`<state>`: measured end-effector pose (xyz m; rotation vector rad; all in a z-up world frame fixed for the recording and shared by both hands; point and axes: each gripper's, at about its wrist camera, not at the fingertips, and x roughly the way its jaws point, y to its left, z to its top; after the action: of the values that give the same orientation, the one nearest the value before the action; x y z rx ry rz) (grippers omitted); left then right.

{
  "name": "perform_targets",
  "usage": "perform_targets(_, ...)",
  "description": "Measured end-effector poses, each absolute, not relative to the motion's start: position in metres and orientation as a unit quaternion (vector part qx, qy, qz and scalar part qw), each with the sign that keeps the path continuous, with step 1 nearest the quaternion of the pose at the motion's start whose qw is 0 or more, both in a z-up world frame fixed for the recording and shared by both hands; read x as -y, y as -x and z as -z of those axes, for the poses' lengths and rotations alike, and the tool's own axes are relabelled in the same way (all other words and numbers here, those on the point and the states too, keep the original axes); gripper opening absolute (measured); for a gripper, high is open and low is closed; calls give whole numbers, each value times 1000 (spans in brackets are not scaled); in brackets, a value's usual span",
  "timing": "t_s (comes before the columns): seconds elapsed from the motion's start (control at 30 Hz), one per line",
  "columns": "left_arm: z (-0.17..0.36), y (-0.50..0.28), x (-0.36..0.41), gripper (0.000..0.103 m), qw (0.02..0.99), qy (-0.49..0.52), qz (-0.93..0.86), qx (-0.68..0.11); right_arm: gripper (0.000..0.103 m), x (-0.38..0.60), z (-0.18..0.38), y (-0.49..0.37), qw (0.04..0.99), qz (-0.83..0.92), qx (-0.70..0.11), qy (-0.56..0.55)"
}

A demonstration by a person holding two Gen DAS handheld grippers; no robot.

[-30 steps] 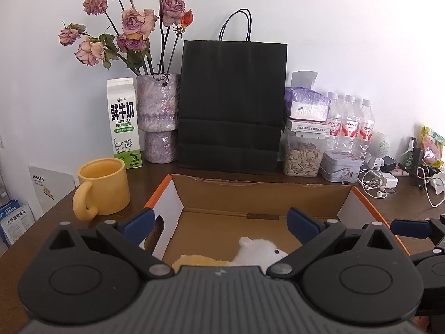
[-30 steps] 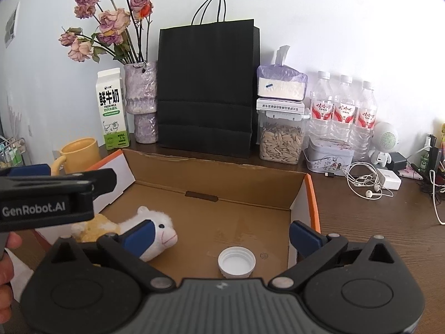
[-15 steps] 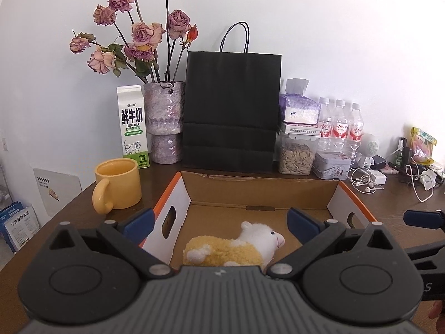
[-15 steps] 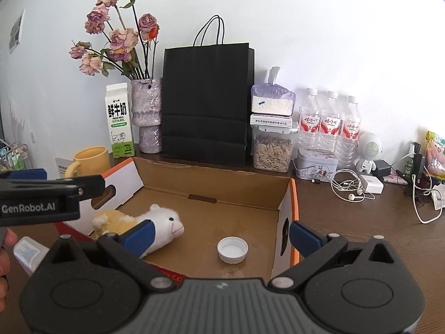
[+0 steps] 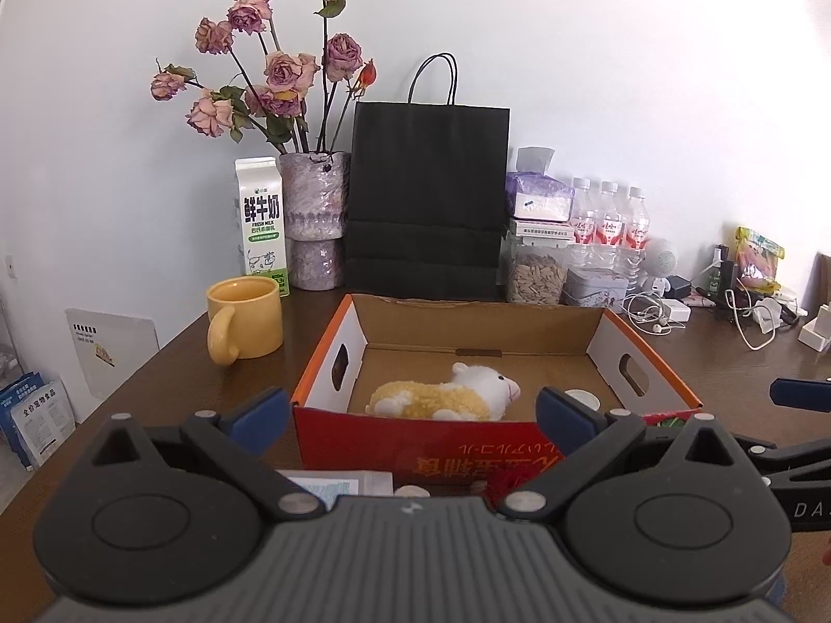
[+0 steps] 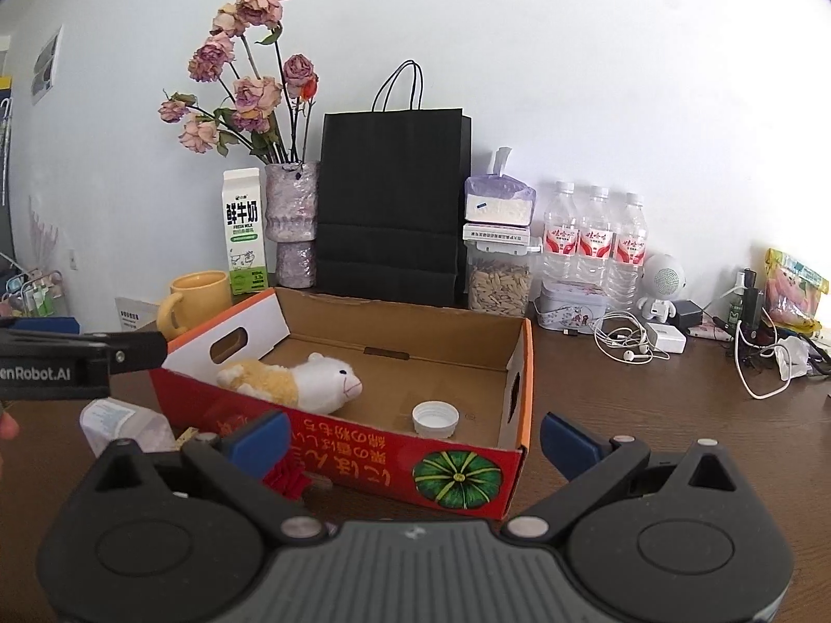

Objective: Organize objects
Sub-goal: 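Withdraw both grippers from the box back over the table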

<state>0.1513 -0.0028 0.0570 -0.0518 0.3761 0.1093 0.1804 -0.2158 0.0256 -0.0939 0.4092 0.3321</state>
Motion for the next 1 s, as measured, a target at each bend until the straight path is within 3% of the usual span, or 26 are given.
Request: perform_targets(1.0, 14, -35, 28, 103, 964, 31, 4, -266, 103, 245, 34, -42, 952, -185, -237, 57)
